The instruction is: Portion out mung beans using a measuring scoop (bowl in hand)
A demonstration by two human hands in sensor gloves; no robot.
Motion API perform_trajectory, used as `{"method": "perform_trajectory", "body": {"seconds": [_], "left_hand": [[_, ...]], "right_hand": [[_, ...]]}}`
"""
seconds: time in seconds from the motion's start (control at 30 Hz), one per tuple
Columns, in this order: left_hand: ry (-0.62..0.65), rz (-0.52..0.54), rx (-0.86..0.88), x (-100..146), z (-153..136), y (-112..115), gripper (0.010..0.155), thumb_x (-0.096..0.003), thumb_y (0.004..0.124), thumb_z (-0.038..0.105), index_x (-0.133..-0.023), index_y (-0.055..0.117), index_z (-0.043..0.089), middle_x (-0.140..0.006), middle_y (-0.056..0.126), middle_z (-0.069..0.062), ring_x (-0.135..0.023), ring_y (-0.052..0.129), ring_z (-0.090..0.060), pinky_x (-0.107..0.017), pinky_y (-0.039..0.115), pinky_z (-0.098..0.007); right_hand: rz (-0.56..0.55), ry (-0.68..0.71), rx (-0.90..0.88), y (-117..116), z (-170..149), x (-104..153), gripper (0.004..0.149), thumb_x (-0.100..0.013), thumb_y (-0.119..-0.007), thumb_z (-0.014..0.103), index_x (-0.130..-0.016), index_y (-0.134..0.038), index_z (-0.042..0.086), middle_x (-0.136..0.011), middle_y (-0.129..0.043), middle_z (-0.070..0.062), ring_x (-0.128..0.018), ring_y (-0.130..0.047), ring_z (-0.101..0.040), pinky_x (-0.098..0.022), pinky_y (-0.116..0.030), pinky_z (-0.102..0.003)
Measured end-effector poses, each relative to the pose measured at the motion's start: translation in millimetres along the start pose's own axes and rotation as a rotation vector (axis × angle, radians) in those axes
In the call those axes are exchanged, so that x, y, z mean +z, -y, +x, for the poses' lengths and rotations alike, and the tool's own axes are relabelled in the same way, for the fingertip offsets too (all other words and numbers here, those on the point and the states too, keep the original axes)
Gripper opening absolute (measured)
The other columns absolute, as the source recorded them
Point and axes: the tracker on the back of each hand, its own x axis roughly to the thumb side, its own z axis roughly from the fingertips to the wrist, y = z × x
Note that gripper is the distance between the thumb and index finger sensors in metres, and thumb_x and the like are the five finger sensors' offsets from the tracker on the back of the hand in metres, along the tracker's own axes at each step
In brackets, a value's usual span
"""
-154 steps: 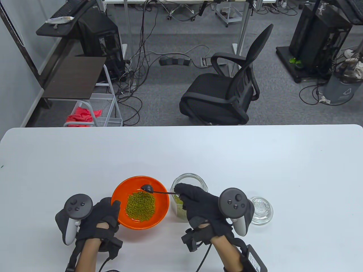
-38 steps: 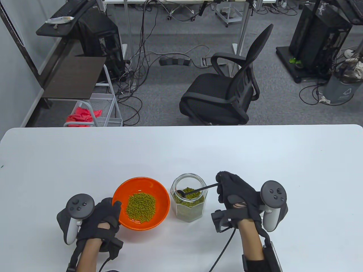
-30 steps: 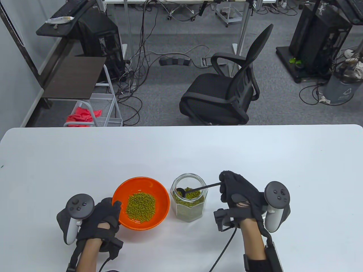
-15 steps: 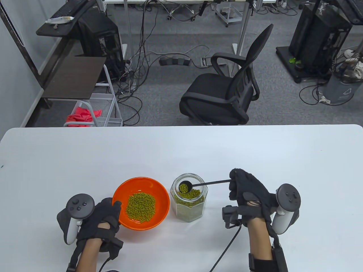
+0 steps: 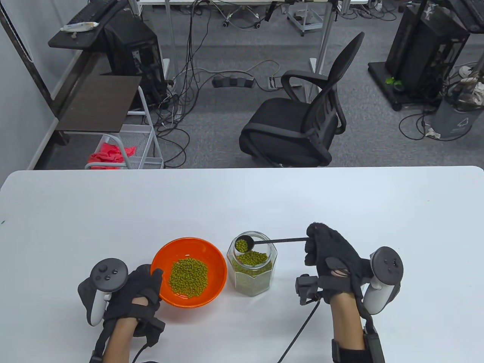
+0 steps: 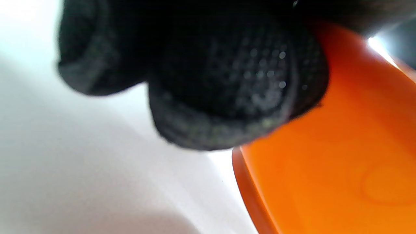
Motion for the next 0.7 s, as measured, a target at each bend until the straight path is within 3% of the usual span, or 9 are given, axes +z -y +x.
{"method": "perform_trajectory", "body": {"seconds": [0.7], "left_hand": [[0.004,0.000,0.008,0,0,0,0.055,-0.0520,0.074,0.048,-0.088,0.078,0.007,-0.036,0.099,0.013,-0.010,0.108,-0.002,-0.013,0.095,-0.022]], "right_hand": [[0.232,0.049,0.066,-71,3,26,0.041,-0.046,-0.078,0.026,-0.080,-0.084,0.005,-0.058,-0.095,-0.022,-0.027,-0.101,-0.022,-0.036,-0.083,-0.055]]}}
